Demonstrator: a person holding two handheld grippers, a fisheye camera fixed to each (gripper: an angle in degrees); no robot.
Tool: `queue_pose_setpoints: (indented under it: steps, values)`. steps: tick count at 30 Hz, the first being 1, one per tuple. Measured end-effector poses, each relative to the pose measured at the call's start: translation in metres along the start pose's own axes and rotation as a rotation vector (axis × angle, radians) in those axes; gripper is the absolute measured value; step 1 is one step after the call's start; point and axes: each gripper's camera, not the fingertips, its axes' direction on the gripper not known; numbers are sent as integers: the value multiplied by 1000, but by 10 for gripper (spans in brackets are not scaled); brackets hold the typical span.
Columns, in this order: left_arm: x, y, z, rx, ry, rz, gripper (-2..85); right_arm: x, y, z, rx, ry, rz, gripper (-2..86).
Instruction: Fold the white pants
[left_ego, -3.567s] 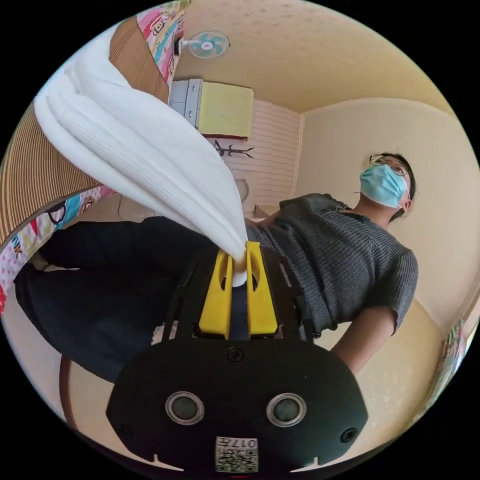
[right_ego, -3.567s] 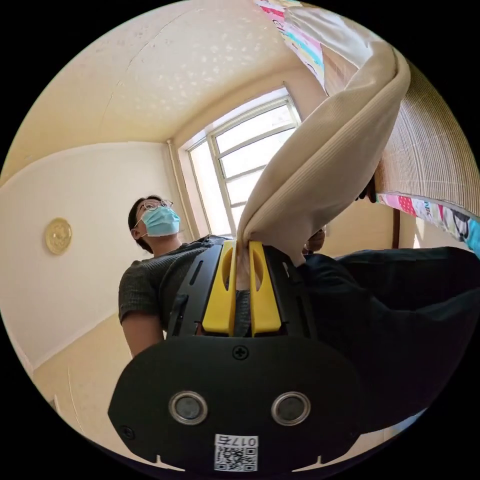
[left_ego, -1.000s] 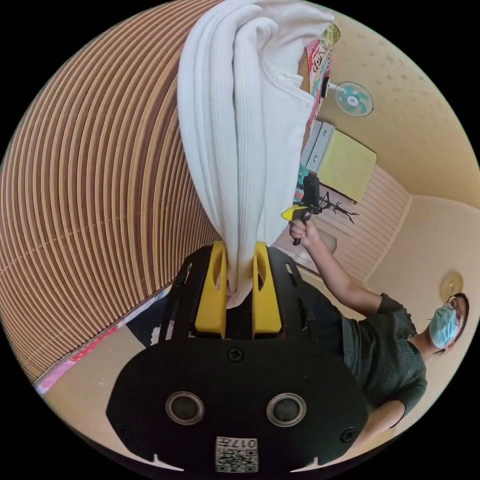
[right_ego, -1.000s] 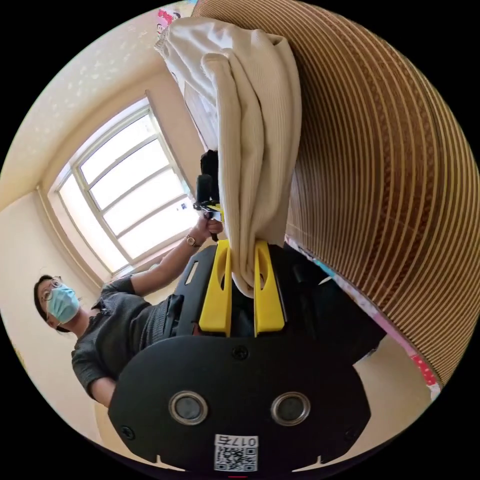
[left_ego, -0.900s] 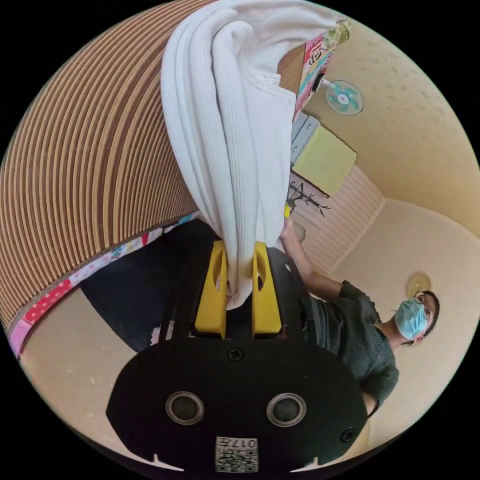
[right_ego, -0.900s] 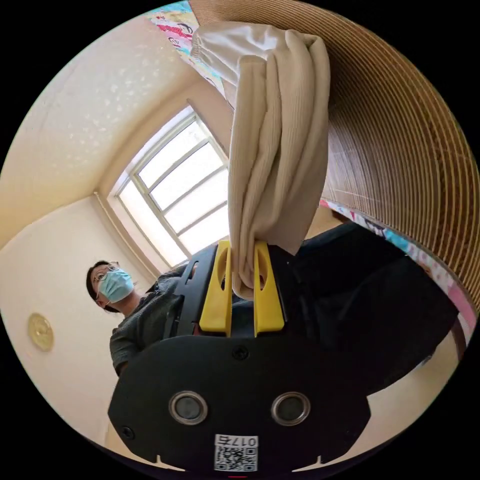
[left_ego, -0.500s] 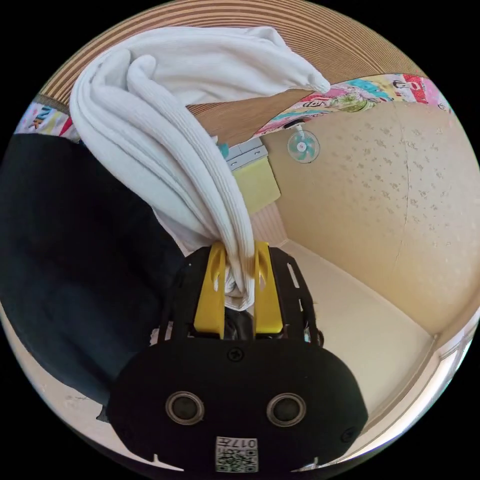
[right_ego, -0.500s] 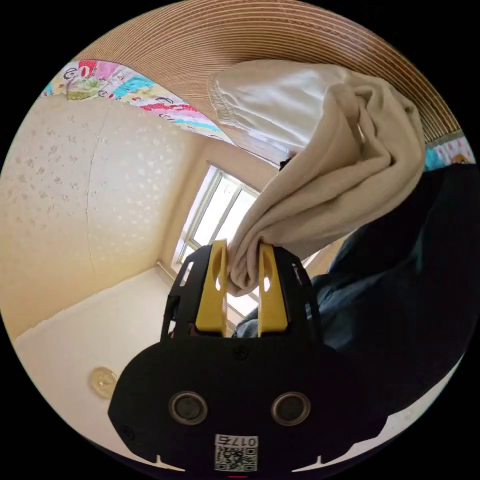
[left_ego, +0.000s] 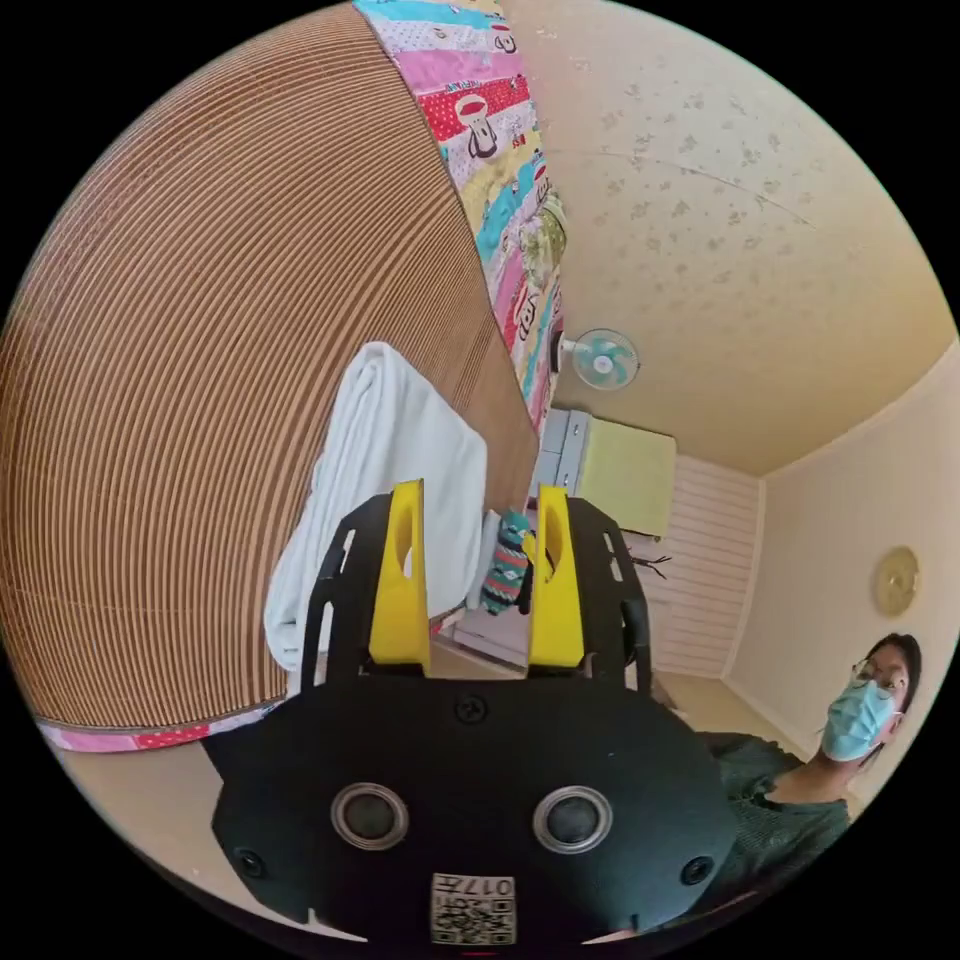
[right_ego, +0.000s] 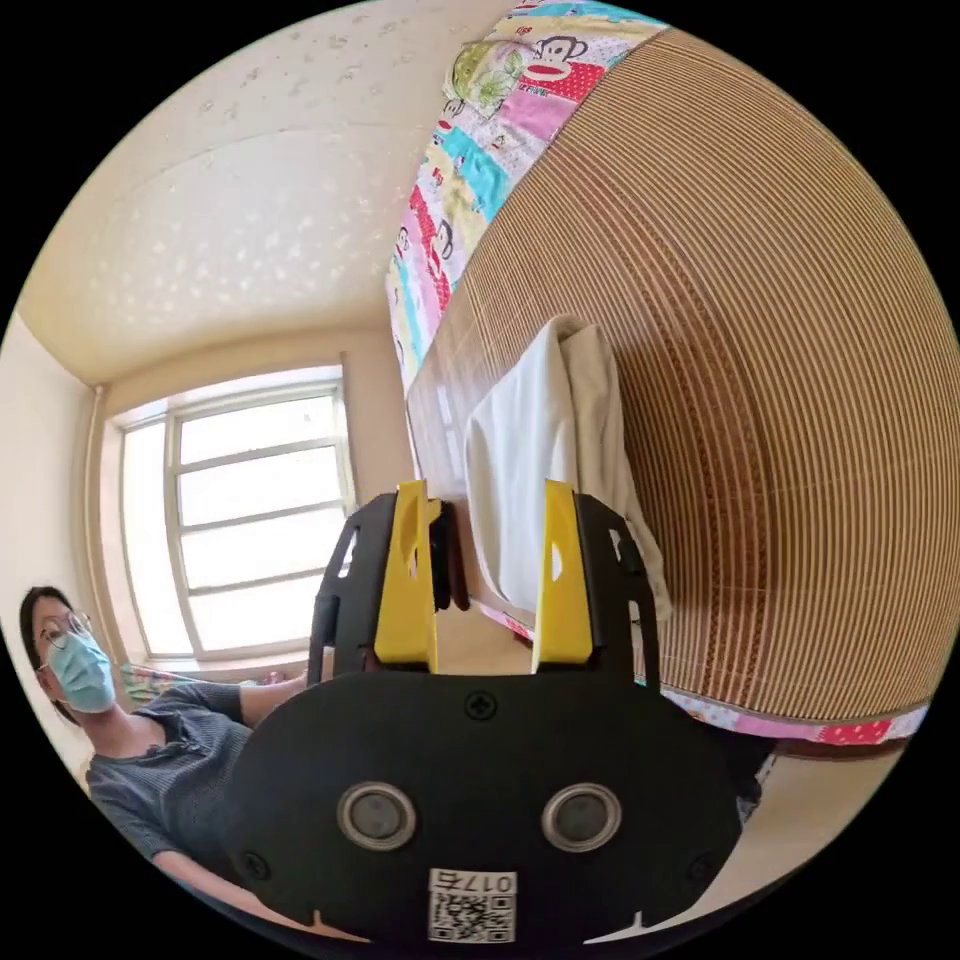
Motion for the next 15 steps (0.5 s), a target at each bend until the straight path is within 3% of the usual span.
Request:
queue_pose_setpoints:
  steps: [4, 6, 7, 10, 13, 15]
  values:
    - [-13, 33, 68, -87, -271, 146, 136, -22, 21, 75, -238, 456, -257, 33]
    - [-39, 49, 104, -119, -625, 143, 132, -14, 23, 97, -302, 630, -307, 24]
    - [-46, 52, 108, -109, -648, 153, 133, -5, 19, 106, -349, 683, -280, 22]
    - [-81, 51, 114, -126, -523, 59, 130, -4, 6, 86, -242, 599, -144, 21]
    - [-103, 49, 102, -110, -272, 39, 105, -4, 11, 35, -13, 287, -120, 33]
    - [-131, 50, 85, -81, -132, 32, 131, 17, 10, 18, 19, 139, -50, 75]
